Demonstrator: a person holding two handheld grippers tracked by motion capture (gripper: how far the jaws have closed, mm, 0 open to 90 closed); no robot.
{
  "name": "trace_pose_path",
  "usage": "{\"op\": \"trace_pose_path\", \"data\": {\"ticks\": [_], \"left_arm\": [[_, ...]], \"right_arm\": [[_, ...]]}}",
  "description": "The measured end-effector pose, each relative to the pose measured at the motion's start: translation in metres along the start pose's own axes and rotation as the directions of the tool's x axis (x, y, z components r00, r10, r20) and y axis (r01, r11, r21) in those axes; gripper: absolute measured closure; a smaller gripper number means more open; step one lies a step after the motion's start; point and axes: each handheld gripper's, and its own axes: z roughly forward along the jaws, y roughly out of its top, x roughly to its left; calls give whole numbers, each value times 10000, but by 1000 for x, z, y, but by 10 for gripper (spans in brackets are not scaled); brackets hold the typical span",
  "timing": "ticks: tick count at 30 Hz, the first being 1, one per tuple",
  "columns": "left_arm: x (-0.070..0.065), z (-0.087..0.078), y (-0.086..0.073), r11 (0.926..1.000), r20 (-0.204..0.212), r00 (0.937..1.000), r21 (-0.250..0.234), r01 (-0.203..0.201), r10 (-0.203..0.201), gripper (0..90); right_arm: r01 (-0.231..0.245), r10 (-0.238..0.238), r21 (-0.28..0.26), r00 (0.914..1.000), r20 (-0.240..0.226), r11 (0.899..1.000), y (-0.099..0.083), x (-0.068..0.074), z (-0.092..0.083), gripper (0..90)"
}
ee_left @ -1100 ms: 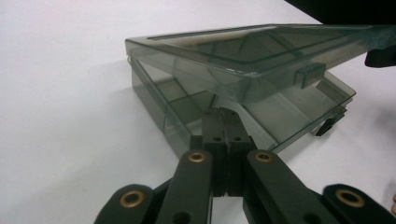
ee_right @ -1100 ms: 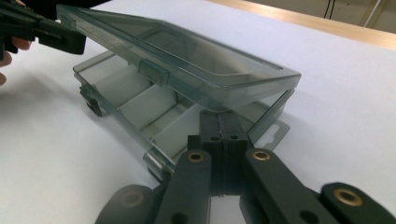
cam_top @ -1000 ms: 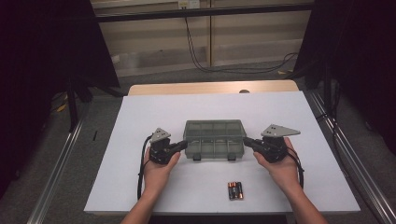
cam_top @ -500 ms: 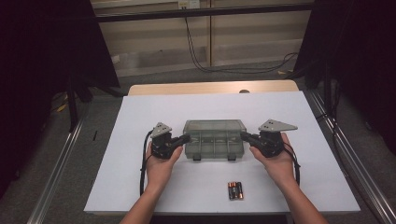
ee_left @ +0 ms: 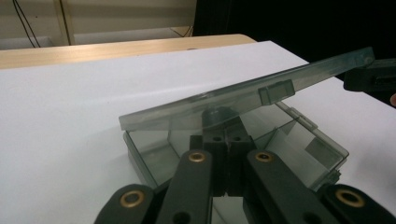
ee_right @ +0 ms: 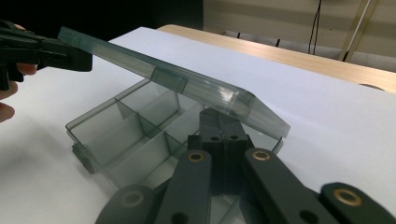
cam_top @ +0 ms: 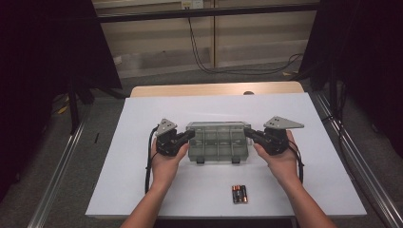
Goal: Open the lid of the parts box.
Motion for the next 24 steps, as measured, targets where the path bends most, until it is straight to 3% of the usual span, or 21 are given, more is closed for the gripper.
{"op": "trace_pose_path", "data": {"ticks": [6, 10, 24], "left_arm": [[-2, 3, 6, 9997, -65, 9999, -186, -126, 125, 900], [-2, 5, 9, 9992, 2, 10000, -391, 32, -32, 900], [0, 7, 18, 9967, -78, 10000, -805, -57, 51, 900]], "right_arm": [[108, -106, -197, 9999, 102, 9997, 3, 0, 1, 900], [118, -112, -376, 9998, 146, 9992, 6, -1, 2, 900], [-117, 149, -844, 9992, 375, 9964, 15, -2, 5, 900]]}}
